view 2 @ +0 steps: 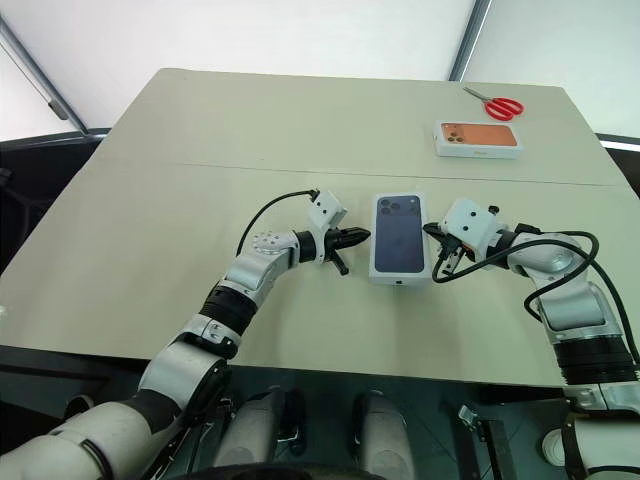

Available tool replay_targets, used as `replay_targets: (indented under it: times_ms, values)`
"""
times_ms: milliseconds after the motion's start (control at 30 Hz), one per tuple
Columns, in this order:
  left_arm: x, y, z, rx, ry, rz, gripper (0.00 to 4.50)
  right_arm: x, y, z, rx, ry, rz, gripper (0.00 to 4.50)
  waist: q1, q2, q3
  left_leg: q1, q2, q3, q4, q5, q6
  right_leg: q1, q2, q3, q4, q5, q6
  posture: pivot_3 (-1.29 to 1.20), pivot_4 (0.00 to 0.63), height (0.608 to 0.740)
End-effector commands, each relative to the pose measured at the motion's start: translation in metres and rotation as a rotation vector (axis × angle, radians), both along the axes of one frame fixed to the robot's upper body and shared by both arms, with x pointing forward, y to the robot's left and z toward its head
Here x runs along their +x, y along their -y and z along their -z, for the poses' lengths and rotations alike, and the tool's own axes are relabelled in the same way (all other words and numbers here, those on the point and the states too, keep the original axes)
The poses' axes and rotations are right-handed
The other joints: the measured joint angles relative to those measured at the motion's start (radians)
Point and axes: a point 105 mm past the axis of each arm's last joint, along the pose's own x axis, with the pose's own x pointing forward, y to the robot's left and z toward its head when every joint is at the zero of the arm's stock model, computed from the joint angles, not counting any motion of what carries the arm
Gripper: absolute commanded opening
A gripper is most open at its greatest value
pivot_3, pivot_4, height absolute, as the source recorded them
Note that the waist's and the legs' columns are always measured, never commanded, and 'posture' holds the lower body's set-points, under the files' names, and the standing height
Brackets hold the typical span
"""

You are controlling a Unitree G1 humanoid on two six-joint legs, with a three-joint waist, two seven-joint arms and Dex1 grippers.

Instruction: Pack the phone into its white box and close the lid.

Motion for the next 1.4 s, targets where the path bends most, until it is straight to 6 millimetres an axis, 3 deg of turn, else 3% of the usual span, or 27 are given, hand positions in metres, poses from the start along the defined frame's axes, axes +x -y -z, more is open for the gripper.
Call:
replay_targets:
  times_ms: [33, 133, 233, 467, 633, 733, 867, 967, 1100, 1233, 1400]
  values:
    - [-0.005, 0.012, -0.016, -0.015, 0.060, 0.043, 0.00, 0.004, 0.004, -0.002, 0.011, -0.007, 0.026, 0.03, 0.000, 0.000, 0.000, 0.000, 0.000, 0.000, 0.000, 0.000, 0.000, 0.000, 0.000, 0.000, 0.000, 0.000, 0.000, 0.00, 0.150, 0.738]
    - [-0.007, 0.011, -0.006, 0.005, 0.037, 0.044, 0.00, 0.007, 0.008, -0.006, -0.024, 0.014, 0.036, 0.03, 0.000, 0.000, 0.000, 0.000, 0.000, 0.000, 0.000, 0.000, 0.000, 0.000, 0.000, 0.000, 0.000, 0.000, 0.000, 0.00, 0.150, 0.738]
    - [-0.007, 0.010, -0.004, 0.009, 0.036, 0.038, 0.00, 0.002, 0.011, 0.002, -0.084, -0.011, 0.014, 0.03, 0.000, 0.000, 0.000, 0.000, 0.000, 0.000, 0.000, 0.000, 0.000, 0.000, 0.000, 0.000, 0.000, 0.000, 0.000, 0.00, 0.150, 0.738]
    - [-0.003, 0.009, -0.014, -0.014, 0.054, 0.031, 0.00, -0.007, -0.012, 0.004, -0.034, -0.027, -0.074, 0.03, -0.001, 0.000, 0.000, 0.000, 0.000, 0.000, 0.000, 0.000, 0.000, 0.000, 0.000, 0.000, 0.000, 0.000, 0.000, 0.00, 0.150, 0.738]
    - [0.010, 0.010, -0.052, -0.102, 0.110, -0.009, 0.00, 0.014, -0.008, -0.029, 0.081, 0.083, 0.016, 0.03, -0.002, 0.000, 0.000, 0.000, 0.000, 0.000, 0.001, 0.000, 0.000, 0.000, 0.000, 0.000, 0.000, 0.000, 0.000, 0.00, 0.150, 0.738]
    - [0.017, 0.015, -0.064, -0.119, 0.131, -0.021, 0.00, 0.026, -0.007, -0.034, 0.084, 0.122, 0.053, 0.03, 0.000, 0.000, 0.000, 0.000, 0.000, 0.000, 0.001, 0.000, 0.000, -0.001, 0.000, 0.000, 0.001, 0.000, 0.000, 0.00, 0.150, 0.738]
    - [0.025, 0.032, -0.060, -0.050, 0.157, -0.040, 0.00, 0.049, -0.002, -0.022, 0.026, 0.139, 0.154, 0.03, 0.000, 0.000, 0.000, 0.000, -0.001, 0.000, 0.001, 0.000, 0.000, 0.000, 0.000, 0.000, 0.000, 0.000, 0.000, 0.00, 0.150, 0.738]
    - [0.025, 0.039, -0.037, 0.038, 0.130, -0.034, 0.00, 0.055, -0.007, -0.005, 0.004, 0.097, 0.160, 0.03, -0.003, 0.000, 0.000, 0.000, -0.001, 0.001, 0.001, 0.000, 0.000, 0.000, 0.001, -0.001, 0.001, 0.000, 0.000, 0.00, 0.150, 0.738]
    - [0.009, 0.042, 0.001, 0.186, 0.112, 0.080, 0.00, 0.032, -0.012, 0.031, -0.097, -0.042, 0.050, 0.03, -0.002, 0.000, 0.000, 0.000, -0.001, 0.001, 0.000, 0.000, 0.000, -0.001, 0.002, -0.001, 0.001, 0.000, 0.001, 0.00, 0.150, 0.738]
    - [-0.022, 0.038, 0.013, 0.150, 0.072, 0.323, 0.00, -0.008, -0.016, 0.035, -0.028, -0.183, -0.089, 0.03, -0.004, 0.000, -0.003, 0.002, 0.000, 0.001, 0.000, 0.000, 0.000, 0.002, 0.001, -0.001, 0.000, -0.001, 0.001, 0.00, 0.150, 0.738]
    - [-0.045, 0.012, 0.019, 0.111, 0.043, 0.440, 0.00, -0.055, -0.017, 0.036, -0.018, -0.341, -0.217, 0.03, -0.006, 0.000, -0.009, 0.004, 0.001, -0.001, 0.000, -0.001, 0.000, 0.005, 0.000, -0.001, 0.000, -0.001, 0.000, 0.00, 0.150, 0.738]
